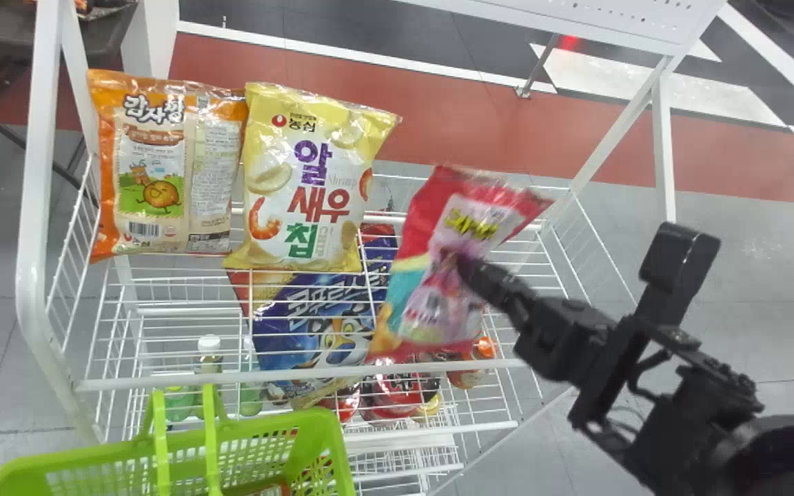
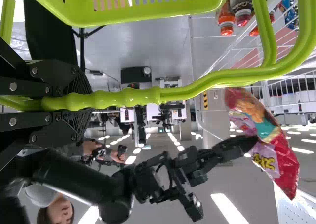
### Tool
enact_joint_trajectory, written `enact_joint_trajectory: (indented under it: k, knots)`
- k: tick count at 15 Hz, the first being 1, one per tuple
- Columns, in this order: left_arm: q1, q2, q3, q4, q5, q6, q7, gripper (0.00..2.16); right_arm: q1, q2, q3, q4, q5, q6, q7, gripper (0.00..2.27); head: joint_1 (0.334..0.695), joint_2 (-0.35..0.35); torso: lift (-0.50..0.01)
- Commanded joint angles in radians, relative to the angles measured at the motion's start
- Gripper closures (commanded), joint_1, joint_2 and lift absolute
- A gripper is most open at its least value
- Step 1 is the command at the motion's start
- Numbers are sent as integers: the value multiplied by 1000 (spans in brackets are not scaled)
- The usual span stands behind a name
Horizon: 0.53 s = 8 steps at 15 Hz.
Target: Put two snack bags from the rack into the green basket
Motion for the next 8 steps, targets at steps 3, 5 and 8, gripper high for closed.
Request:
enact_joint_trajectory:
  k: [3, 5, 8]
  knots:
    - [3, -7, 19, -2, -1, 1, 0, 1369, 122, 2, -11, -82, -155, 182, 43, 2047, 695, -350, -5]
    - [3, -7, 19, -3, -1, 1, 0, 1369, 125, 5, -14, -93, -192, 336, 50, 2047, 695, -350, -5]
    - [3, -7, 20, -14, -1, 1, 0, 1369, 125, 10, 12, -91, -207, 474, 52, 2047, 695, -350, -5]
